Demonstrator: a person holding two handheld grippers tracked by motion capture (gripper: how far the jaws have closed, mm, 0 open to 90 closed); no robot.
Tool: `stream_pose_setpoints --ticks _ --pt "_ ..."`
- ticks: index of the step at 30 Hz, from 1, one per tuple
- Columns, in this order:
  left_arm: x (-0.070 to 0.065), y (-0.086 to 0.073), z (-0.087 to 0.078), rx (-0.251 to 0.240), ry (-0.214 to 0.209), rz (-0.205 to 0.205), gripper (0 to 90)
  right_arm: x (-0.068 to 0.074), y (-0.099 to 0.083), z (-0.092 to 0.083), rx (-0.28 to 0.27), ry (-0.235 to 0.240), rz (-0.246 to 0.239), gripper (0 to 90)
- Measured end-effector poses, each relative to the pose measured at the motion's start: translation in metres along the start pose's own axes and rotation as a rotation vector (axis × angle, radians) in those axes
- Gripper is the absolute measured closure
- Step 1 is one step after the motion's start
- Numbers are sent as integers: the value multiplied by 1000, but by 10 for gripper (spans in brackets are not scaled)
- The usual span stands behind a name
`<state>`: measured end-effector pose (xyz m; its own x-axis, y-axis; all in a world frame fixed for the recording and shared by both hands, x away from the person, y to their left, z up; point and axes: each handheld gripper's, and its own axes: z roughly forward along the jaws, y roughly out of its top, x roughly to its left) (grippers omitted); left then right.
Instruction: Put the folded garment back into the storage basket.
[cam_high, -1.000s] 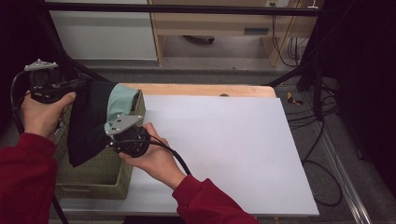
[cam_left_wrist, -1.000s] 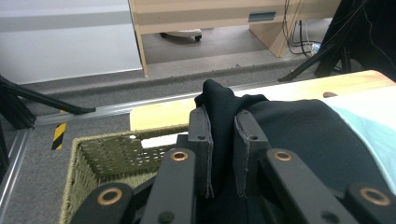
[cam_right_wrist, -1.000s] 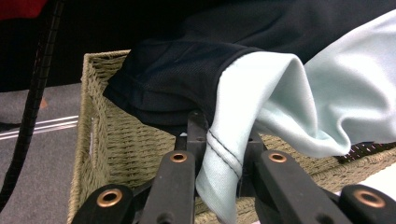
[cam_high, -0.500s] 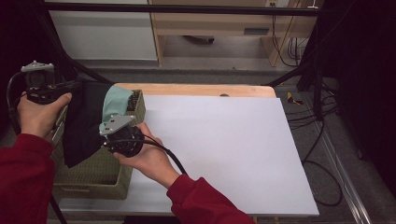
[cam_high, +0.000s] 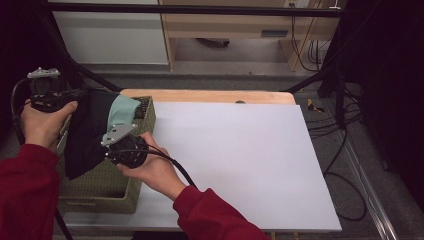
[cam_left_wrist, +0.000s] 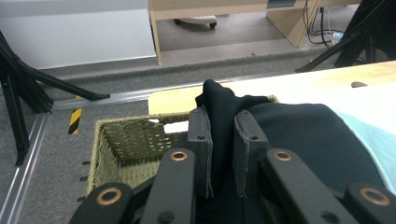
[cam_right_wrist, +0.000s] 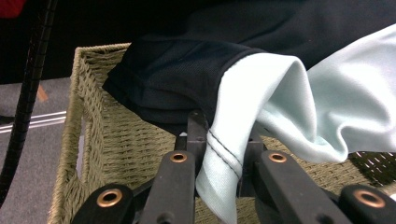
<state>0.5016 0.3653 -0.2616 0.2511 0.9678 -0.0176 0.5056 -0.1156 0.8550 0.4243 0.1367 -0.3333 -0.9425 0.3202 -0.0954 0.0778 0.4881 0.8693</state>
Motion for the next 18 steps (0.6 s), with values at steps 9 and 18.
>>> stream_pose_setpoints --ticks 9,18 --pt "5 -6 5 15 6 -14 790 2 -2 8 9 8 0 808" --pt "8 -8 5 20 9 -18 790 4 -2 12 15 13 4 808"
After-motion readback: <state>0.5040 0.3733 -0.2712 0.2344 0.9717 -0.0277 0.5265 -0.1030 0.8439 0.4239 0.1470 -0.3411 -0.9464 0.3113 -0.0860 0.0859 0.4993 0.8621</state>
